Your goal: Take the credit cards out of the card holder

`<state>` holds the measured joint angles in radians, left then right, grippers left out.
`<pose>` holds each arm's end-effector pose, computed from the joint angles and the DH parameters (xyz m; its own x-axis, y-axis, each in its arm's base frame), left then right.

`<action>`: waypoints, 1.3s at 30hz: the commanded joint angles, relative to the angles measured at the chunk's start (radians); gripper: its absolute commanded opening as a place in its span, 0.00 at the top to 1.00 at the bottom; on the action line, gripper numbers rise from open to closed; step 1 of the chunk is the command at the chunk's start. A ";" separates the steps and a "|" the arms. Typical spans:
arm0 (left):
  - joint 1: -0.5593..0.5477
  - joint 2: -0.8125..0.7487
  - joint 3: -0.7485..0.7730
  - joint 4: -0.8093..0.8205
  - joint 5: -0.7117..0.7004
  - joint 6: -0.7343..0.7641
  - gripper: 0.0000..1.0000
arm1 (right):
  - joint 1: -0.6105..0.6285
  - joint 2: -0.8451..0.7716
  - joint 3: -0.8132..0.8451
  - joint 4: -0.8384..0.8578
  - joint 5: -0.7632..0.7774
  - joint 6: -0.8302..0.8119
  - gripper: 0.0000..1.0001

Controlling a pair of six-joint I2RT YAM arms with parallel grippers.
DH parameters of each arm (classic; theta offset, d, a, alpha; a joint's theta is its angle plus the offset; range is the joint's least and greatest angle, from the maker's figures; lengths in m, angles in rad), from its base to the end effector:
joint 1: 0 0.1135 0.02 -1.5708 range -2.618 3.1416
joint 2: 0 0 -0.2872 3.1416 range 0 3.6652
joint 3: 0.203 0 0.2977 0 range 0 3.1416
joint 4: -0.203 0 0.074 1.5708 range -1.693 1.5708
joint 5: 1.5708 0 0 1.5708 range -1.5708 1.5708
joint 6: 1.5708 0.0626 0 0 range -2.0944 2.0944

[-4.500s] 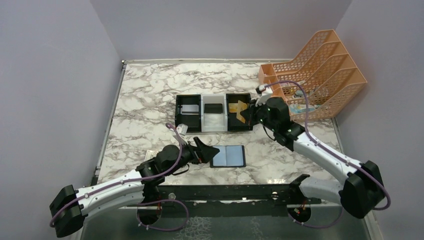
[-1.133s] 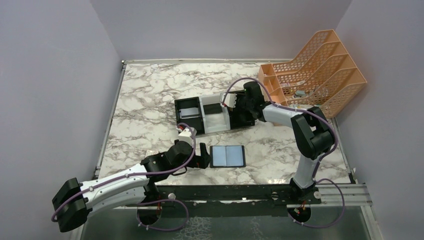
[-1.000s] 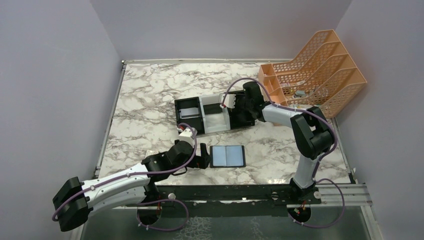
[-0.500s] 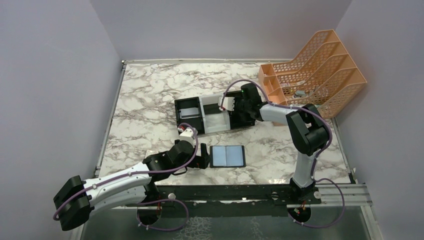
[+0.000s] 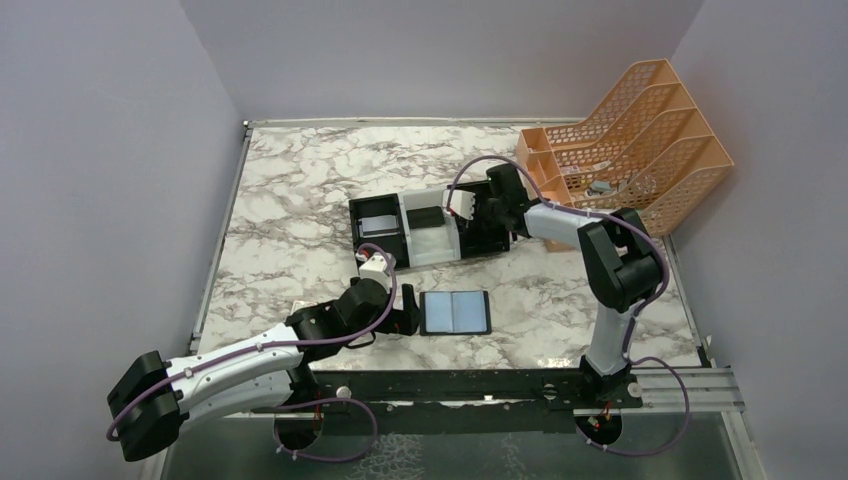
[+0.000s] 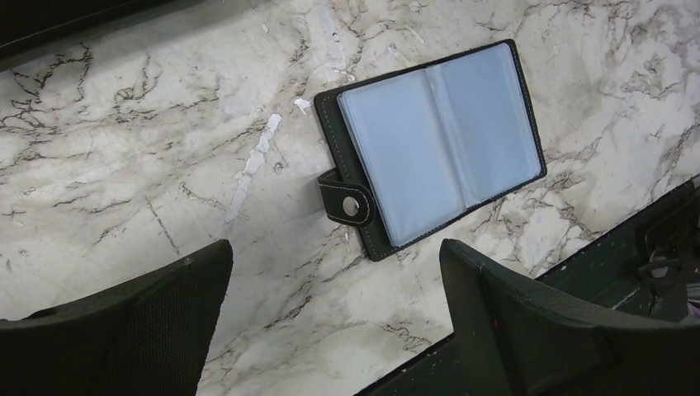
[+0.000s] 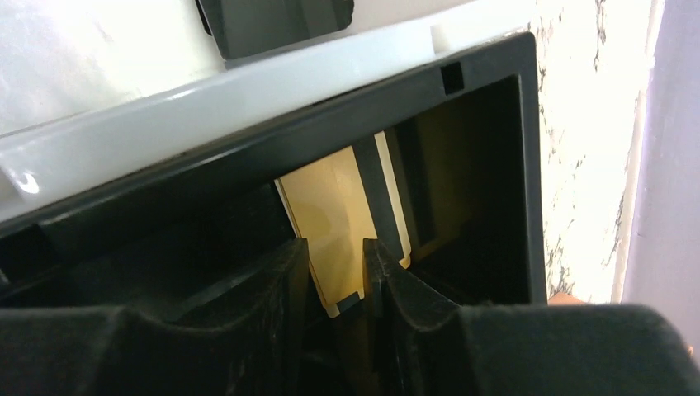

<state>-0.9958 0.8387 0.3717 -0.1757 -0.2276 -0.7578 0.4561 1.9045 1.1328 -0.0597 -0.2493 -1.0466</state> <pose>0.1334 -0.1799 0.1685 -0.7312 -0.1030 -0.6744 0.2985 0.8406 -0.4520 0.4023 0.2146 0.1250 0.1667 -0.8527 -0.4951 -0.8626 0.1171 -0.4921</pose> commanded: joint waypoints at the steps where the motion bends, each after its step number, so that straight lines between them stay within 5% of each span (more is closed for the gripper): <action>1: 0.004 0.001 0.035 -0.003 0.019 -0.017 0.01 | -0.007 -0.050 0.022 -0.037 -0.022 0.051 0.67; 10: 0.004 0.030 0.049 -0.007 0.021 -0.034 0.01 | -0.008 -0.203 -0.072 0.122 -0.026 0.279 0.67; 19: 0.007 0.042 0.131 -0.081 -0.062 -0.014 0.01 | -0.008 -0.585 -0.451 0.422 0.016 0.940 0.61; 23: 0.015 0.075 0.224 -0.168 -0.172 0.020 0.01 | -0.008 -0.754 -0.561 0.358 0.113 1.236 0.59; 31: 0.124 0.012 0.391 -0.301 -0.355 0.087 0.01 | -0.007 -1.046 -0.689 0.202 0.077 1.496 0.55; 33: 0.153 -0.025 0.415 -0.327 -0.391 0.088 0.01 | -0.007 -1.099 -0.695 0.209 0.034 1.482 0.46; 35: 0.157 -0.059 0.442 -0.368 -0.406 0.081 0.01 | -0.007 -1.135 -0.656 0.149 0.037 1.466 0.07; 39: 0.157 -0.145 0.465 -0.462 -0.425 -0.012 0.01 | -0.008 -1.154 -0.525 -0.059 0.140 1.432 0.03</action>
<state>-0.8406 0.7788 0.8043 -0.5224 -0.5747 -0.7116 0.4500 0.7715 0.4881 0.0647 -0.1768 0.3759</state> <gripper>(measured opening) 0.992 0.958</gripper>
